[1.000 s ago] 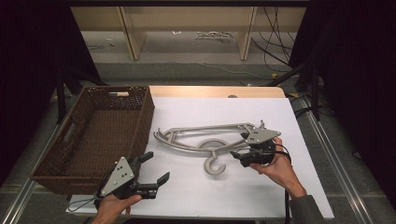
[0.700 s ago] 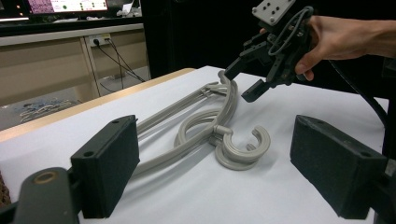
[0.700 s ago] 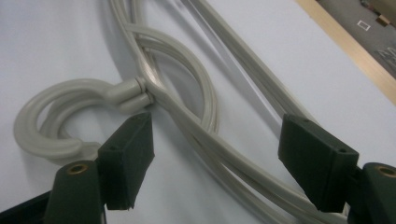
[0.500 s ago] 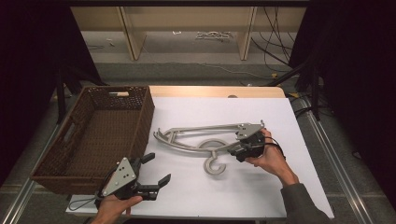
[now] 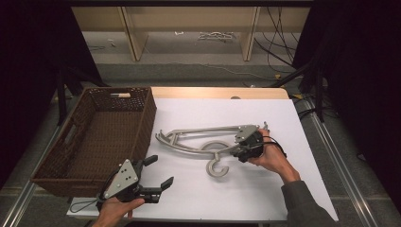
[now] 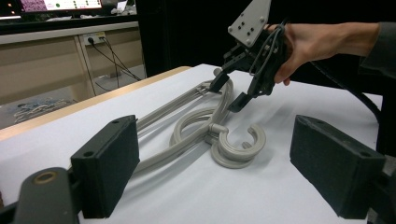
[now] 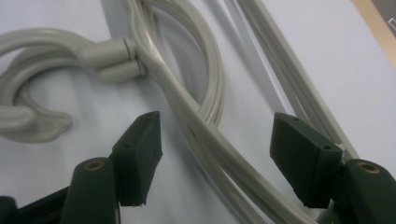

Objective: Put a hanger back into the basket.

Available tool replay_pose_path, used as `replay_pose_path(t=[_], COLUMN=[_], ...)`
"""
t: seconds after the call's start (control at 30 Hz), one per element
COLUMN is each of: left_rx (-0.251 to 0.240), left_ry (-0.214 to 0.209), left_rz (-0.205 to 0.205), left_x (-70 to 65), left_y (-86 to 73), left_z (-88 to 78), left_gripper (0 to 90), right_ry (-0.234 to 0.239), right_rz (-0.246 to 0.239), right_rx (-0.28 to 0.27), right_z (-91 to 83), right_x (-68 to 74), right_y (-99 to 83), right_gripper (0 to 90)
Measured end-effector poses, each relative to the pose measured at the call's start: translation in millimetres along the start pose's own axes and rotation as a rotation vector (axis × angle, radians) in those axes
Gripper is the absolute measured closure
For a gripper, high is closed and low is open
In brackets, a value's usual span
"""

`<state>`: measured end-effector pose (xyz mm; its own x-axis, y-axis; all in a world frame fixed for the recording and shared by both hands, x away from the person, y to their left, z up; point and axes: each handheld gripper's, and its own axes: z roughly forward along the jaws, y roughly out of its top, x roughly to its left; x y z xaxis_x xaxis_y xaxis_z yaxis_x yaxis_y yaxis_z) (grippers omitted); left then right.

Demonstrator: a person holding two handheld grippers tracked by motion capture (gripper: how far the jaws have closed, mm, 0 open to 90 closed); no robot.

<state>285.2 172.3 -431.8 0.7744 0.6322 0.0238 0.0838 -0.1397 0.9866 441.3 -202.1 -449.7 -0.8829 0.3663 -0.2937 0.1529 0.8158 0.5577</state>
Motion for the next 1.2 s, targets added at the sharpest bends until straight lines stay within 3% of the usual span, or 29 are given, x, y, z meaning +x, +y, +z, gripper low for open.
replay_pose_path(t=[0.2, 0.33, 0.67, 0.77, 1.03, 1.2], left_rx=[0.003, 0.002, 0.008, 0.028, 0.021, 0.03], left_ry=[-0.004, -0.004, -0.005, -0.001, -0.001, 0.001], left_rz=[0.001, 0.001, 0.002, 0.01, 0.001, 0.001], left_x=[-0.3, -0.6, 0.0, 0.1, 0.1, -0.5], left_y=[-0.2, -0.1, -0.4, -1.4, -1.6, -1.8], left_z=[0.7, 1.3, 1.8, 2.8, 4.0, 3.5], left_gripper=[15.8, 15.8, 15.9, 15.9, 15.9, 15.9], right_ry=[0.014, 0.025, 0.062, 0.065, 0.086, 0.065], right_rz=[-0.026, -0.081, -0.105, -0.132, -0.239, -0.276], right_rx=[0.033, 0.06, 0.056, 0.038, 0.037, 0.04], right_z=[7.4, 12.5, 20.5, 20.9, 17.6, 14.4], right_x=[-2.9, -5.4, -9.6, -10.8, -8.3, -8.7], right_y=[-4.0, -1.9, -3.9, -5.1, -2.5, -1.5], right_gripper=[40.2, 46.0, 58.2, 60.0, 68.7, 70.2])
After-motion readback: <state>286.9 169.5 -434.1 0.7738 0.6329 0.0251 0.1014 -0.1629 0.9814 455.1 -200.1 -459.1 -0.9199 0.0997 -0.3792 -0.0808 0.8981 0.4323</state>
